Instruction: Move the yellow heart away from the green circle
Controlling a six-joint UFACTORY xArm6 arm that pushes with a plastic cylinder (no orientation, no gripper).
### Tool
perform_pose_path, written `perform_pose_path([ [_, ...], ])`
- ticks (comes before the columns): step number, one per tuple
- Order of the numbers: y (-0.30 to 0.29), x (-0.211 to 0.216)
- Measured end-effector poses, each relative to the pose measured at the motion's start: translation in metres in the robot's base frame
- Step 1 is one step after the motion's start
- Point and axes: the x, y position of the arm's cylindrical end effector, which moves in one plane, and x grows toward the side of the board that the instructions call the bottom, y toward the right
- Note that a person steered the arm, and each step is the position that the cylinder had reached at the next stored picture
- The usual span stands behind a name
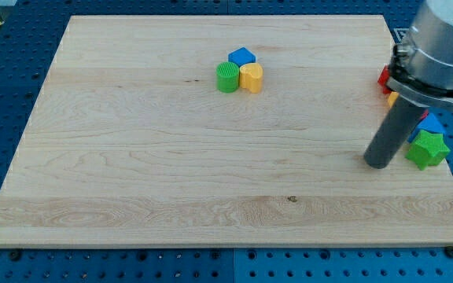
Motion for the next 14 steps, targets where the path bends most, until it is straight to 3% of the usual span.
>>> perform_pose_path([
  [6,-0.111,-0.056],
  [8,-0.112,-0.057],
  [10,-0.153,-0.082],
  [14,-0.167,-0.122],
])
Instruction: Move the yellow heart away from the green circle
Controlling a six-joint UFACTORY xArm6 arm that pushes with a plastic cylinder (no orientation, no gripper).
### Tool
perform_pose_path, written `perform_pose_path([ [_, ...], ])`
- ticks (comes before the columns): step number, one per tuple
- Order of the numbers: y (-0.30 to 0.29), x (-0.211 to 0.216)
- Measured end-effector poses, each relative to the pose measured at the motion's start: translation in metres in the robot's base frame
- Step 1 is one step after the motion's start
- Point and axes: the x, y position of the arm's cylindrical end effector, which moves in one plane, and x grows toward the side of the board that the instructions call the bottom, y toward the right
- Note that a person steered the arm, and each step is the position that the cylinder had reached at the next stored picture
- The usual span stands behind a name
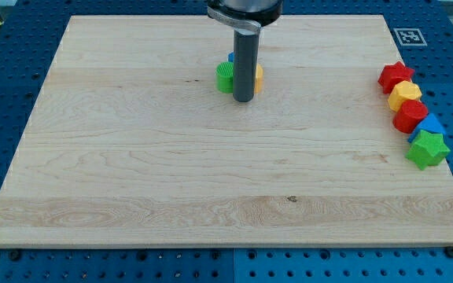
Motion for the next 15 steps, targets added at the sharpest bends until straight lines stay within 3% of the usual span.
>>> perform_pose_path([
  [6,-0.016,-0.027],
  [10,0.053,-0.025],
  [15,0.059,-0.033],
])
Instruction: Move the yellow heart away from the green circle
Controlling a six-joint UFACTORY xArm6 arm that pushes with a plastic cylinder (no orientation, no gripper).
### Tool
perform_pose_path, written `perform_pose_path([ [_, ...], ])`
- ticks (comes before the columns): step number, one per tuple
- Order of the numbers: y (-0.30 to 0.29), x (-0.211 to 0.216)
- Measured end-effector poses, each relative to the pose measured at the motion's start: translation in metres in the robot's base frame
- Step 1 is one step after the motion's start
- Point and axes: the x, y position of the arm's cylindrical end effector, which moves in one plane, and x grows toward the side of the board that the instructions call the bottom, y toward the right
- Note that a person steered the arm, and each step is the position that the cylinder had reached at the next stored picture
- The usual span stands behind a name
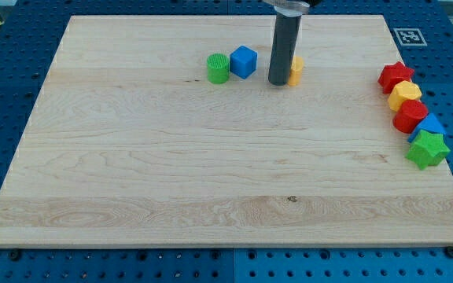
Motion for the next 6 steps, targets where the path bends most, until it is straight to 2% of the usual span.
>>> perform_pose_path([
  [3,0.035,-0.005],
  [6,0.044,-0.044],
])
